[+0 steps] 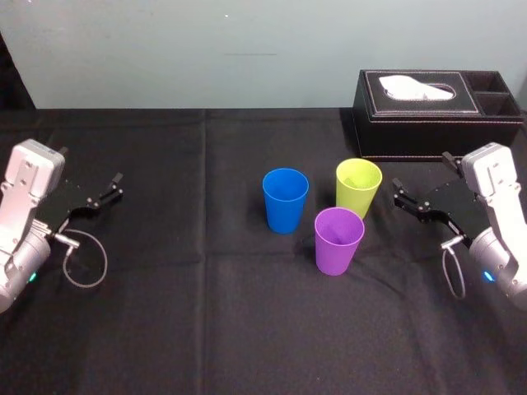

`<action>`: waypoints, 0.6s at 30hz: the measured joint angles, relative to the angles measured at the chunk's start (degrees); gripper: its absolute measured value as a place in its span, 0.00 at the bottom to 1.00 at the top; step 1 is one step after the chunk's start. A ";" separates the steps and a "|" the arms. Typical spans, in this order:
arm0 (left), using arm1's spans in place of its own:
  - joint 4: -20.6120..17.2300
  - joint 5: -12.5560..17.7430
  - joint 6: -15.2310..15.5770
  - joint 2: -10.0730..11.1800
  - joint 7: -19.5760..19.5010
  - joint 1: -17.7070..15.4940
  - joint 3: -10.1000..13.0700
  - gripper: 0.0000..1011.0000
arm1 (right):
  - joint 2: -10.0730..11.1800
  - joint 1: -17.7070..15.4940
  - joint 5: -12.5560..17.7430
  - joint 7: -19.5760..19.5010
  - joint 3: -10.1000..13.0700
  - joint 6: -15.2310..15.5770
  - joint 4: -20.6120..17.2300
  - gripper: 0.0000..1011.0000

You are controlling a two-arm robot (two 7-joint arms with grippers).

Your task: Stack the three plastic cups sequentially using one hand.

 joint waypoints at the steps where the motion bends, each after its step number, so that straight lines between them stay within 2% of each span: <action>1: 0.00 0.00 0.00 0.00 0.00 0.00 0.00 1.00 | 0.00 0.00 0.00 0.00 0.00 0.00 0.00 0.99; 18: 0.00 0.00 0.00 0.00 0.00 0.00 0.00 1.00 | 0.00 0.00 0.00 0.00 0.00 0.00 0.00 0.99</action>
